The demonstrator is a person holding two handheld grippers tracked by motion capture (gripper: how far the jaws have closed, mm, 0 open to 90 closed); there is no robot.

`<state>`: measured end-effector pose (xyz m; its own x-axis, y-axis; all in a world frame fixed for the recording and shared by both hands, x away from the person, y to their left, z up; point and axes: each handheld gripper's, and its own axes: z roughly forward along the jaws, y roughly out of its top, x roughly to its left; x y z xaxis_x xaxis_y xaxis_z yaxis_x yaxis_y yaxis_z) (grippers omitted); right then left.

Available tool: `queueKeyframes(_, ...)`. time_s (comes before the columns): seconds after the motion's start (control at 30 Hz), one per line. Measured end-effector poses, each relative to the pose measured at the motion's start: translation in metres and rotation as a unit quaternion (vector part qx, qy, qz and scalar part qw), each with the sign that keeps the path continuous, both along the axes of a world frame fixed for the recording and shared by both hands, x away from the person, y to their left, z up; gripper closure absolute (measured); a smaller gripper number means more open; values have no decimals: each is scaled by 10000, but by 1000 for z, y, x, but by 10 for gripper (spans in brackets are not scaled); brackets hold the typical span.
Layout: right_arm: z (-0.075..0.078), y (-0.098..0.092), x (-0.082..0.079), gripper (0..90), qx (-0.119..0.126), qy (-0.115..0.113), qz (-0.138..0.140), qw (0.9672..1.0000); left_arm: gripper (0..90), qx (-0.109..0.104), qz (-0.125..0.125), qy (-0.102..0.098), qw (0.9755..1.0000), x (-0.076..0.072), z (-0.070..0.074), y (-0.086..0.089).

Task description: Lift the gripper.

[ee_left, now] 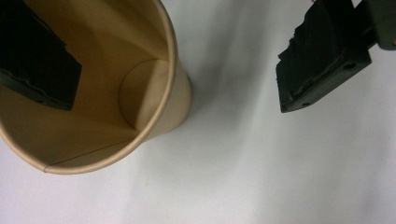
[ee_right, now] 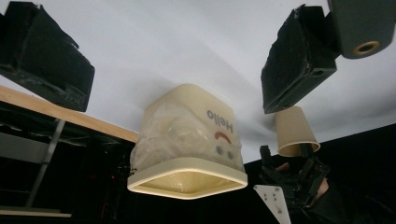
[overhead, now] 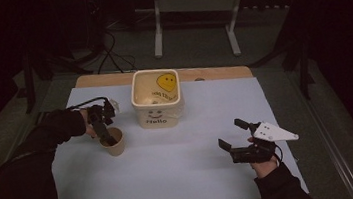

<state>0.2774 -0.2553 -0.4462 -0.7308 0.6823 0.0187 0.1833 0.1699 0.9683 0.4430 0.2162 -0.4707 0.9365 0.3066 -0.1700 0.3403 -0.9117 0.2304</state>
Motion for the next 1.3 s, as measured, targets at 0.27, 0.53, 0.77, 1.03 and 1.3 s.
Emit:
queueKeyframes(0.27, 0, 0, -1, 94, -12, -6, 53, 10000, 12, 19, -39, -90, 10000, 0, 4, -1)
queueKeyframes(0.53, 0, -1, -1, 95, 1, 45, 79, 10000, 11, 65, 14, -71, 10000, -1, 11, -1)
queueKeyframes(0.77, -1, 3, 2, 95, 5, 70, 239, 9997, 10, 88, -8, -173, 9998, -7, 27, -2)
queueKeyframes(1.03, 0, 3, 2, 95, 21, 83, 283, 9996, 10, 175, 53, -200, 9996, -8, 48, 2)
queueKeyframes(1.3, -1, 3, 2, 95, 15, 98, 287, 9995, 11, 290, -54, -237, 9993, -11, 68, -1)
